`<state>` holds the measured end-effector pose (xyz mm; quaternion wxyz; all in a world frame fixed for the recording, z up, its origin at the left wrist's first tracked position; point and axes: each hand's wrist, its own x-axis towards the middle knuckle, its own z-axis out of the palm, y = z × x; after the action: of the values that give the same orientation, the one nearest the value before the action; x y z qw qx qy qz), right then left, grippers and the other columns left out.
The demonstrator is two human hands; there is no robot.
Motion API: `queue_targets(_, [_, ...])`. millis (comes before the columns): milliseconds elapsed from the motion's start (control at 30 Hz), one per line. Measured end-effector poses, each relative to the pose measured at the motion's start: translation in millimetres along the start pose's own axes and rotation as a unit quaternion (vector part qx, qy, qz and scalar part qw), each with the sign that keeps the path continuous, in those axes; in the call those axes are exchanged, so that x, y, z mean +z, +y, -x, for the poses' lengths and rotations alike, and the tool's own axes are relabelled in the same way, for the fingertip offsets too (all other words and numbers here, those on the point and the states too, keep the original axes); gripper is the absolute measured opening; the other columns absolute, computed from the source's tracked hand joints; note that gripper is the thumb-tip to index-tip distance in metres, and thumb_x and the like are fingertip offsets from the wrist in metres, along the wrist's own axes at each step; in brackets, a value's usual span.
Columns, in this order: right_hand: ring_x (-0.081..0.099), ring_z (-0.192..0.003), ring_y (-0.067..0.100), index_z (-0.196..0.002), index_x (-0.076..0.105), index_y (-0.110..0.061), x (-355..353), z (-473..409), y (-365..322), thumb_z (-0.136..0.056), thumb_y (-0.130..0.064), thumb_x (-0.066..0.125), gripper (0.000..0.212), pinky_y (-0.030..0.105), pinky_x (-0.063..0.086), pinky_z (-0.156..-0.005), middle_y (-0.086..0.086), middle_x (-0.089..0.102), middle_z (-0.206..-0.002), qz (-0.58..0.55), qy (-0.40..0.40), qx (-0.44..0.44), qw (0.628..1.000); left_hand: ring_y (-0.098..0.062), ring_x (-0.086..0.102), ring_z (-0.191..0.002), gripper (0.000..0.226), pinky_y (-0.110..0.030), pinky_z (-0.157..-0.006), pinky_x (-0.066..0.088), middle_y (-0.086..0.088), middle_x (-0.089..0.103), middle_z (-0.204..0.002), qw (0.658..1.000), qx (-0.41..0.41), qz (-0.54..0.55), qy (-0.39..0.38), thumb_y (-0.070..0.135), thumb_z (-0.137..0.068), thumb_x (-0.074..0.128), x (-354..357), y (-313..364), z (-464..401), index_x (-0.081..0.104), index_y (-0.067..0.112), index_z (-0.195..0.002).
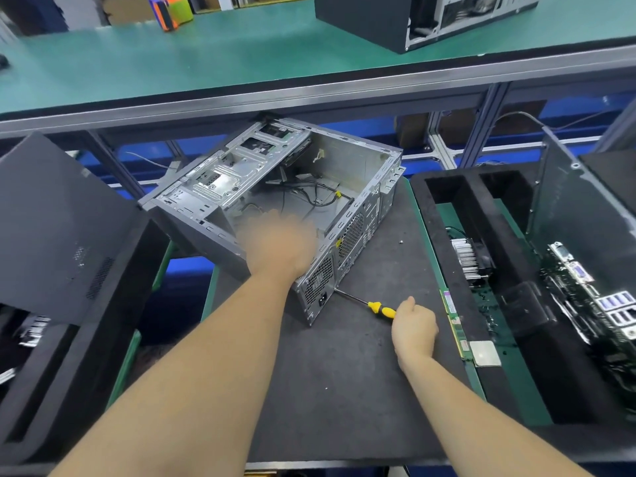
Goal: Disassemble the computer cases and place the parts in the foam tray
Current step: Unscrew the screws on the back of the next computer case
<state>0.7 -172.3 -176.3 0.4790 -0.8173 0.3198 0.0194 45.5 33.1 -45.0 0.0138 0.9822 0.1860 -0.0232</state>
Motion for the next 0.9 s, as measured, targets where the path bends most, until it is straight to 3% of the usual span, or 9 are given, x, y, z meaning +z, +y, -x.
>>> queue_targets(133, [0.050, -0.084, 0.038, -0.075, 0.064, 0.007, -1, 5, 1, -0.108, -0.020, 0.034, 0.051, 0.040, 0.033, -0.075, 0.016, 0.057, -0.068, 0.015, 0.005, -0.049, 0.999, -0.040, 0.040, -0.124, 0.057, -0.059, -0.107, 0.030, -0.004, 0.047, -0.139, 1.000, -0.004, 0.011, 0.003, 0.054, -0.100, 0.020, 0, 0, 1, 0.059, 0.022, -0.127])
queue_targets(267, [0.042, -0.084, 0.034, -0.079, 0.065, 0.008, -1, 5, 5, -0.108, -0.021, 0.033, 0.052, 0.038, 0.029, -0.074, 0.025, 0.063, -0.081, 0.013, 0.016, -0.060, 0.998, -0.039, 0.041, -0.119, 0.055, -0.057, -0.105, 0.031, -0.004, 0.048, -0.137, 1.000, -0.003, 0.018, 0.010, 0.052, -0.099, 0.022, 0, 0, 1, 0.060, 0.021, -0.125])
queue_targets(500, [0.037, -0.078, 0.031, -0.075, 0.059, 0.004, 2, 16, 15, -0.107, -0.024, 0.037, 0.048, 0.036, 0.023, -0.068, 0.021, 0.060, -0.071, -0.001, 0.011, -0.112, 0.994, -0.039, 0.041, -0.118, 0.053, -0.056, -0.103, 0.031, -0.003, 0.048, -0.134, 0.999, -0.013, 0.028, 0.012, 0.050, -0.098, 0.023, -1, 0, 3, 0.061, 0.022, -0.123])
queue_targets(633, [0.038, -0.077, 0.031, -0.062, 0.046, -0.009, 0, 18, 10, -0.107, -0.028, 0.035, 0.050, 0.038, 0.027, -0.067, 0.007, 0.052, -0.061, -0.007, -0.003, -0.104, 0.995, -0.036, 0.041, -0.116, 0.052, -0.055, -0.100, 0.030, -0.002, 0.049, -0.129, 0.999, -0.017, 0.046, 0.012, 0.049, -0.096, 0.025, -4, -4, 4, 0.063, 0.023, -0.118])
queue_targets(700, [0.042, -0.079, 0.034, -0.062, 0.046, -0.008, -3, 11, 8, -0.106, -0.029, 0.035, 0.050, 0.039, 0.030, -0.069, 0.006, 0.052, -0.063, -0.004, -0.033, -0.083, 0.996, -0.036, 0.041, -0.117, 0.052, -0.055, -0.100, 0.030, -0.003, 0.049, -0.130, 0.999, -0.013, 0.050, 0.013, 0.050, -0.095, 0.026, -5, -4, 5, 0.063, 0.023, -0.118])
queue_targets(767, [0.045, -0.072, 0.035, -0.075, 0.050, -0.002, -9, 1, 9, -0.101, -0.024, 0.038, 0.036, 0.037, 0.034, -0.065, 0.015, 0.052, -0.068, -0.046, -0.094, -0.028, 0.994, -0.036, 0.041, -0.120, 0.053, -0.055, -0.100, 0.029, -0.003, 0.048, -0.132, 0.999, -0.014, 0.045, 0.005, 0.052, -0.094, 0.026, -5, -4, 4, 0.062, 0.023, -0.120])
queue_targets(900, [0.029, -0.043, 0.013, -0.084, 0.051, -0.013, -23, 0, 6, -0.100, -0.017, 0.048, 0.016, 0.021, 0.022, -0.043, 0.007, 0.045, -0.067, -0.183, -0.197, 0.055, 0.962, -0.037, 0.041, -0.122, 0.056, -0.054, -0.100, 0.030, -0.004, 0.047, -0.135, 0.999, -0.005, 0.041, 0.001, 0.056, -0.094, 0.026, -7, -4, 4, 0.060, 0.024, -0.124])
